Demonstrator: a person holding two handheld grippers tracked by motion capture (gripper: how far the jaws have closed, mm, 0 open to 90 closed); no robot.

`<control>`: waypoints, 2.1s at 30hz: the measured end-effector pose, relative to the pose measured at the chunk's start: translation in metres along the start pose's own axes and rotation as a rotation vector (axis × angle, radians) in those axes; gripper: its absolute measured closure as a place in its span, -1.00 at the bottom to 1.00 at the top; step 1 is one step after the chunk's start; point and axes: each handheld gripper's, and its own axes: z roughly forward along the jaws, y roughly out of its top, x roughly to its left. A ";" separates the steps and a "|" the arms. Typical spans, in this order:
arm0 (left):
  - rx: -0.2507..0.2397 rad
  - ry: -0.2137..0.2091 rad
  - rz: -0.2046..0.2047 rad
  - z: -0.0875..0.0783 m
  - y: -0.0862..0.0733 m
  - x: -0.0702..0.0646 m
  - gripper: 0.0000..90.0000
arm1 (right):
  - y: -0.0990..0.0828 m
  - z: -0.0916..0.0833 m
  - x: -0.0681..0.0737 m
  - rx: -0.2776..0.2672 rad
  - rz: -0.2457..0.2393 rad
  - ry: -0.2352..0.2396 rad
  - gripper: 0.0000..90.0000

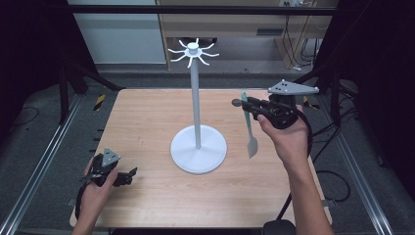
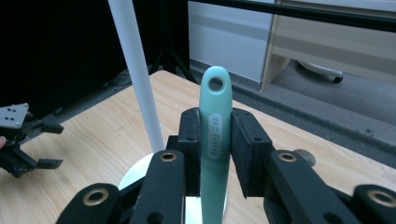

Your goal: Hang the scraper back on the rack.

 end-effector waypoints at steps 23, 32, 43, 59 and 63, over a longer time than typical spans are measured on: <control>-0.007 0.002 -0.009 -0.001 0.000 0.002 -0.94 | 0.034 0.006 0.025 -0.071 -0.025 0.032 0.66; -0.006 0.001 -0.010 -0.001 0.000 0.002 -0.94 | 0.043 0.008 0.031 -0.090 -0.035 0.039 0.66; -0.004 0.002 -0.007 -0.001 -0.001 0.001 -0.94 | 0.052 0.000 0.037 -0.126 -0.049 0.045 0.66; -0.004 0.002 -0.006 -0.001 0.000 0.001 -0.94 | 0.061 -0.001 0.046 -0.139 -0.069 0.052 0.66; -0.001 0.002 -0.008 -0.001 -0.001 0.001 -0.94 | 0.063 -0.001 0.048 -0.143 -0.070 0.058 0.66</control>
